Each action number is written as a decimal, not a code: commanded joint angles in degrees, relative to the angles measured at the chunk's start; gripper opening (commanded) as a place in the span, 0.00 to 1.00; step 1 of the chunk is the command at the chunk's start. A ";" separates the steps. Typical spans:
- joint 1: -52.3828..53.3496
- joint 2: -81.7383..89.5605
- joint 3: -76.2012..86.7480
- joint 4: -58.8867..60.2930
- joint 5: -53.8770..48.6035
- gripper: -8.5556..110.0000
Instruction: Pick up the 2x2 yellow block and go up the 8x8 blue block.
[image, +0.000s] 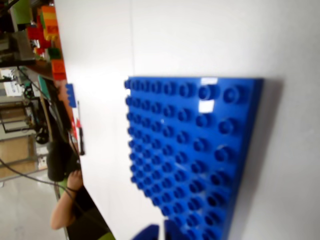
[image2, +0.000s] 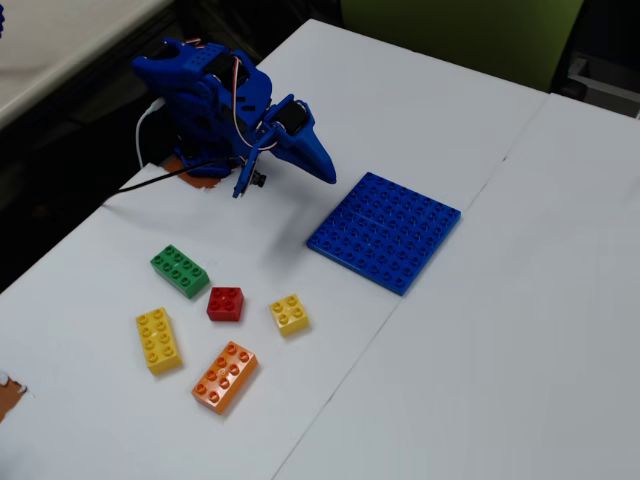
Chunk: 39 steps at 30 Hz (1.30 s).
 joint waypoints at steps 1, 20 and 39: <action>-0.44 2.46 2.37 0.09 -0.44 0.07; -0.53 2.46 2.37 0.26 -0.44 0.07; 3.96 -42.45 -49.48 7.47 -21.88 0.07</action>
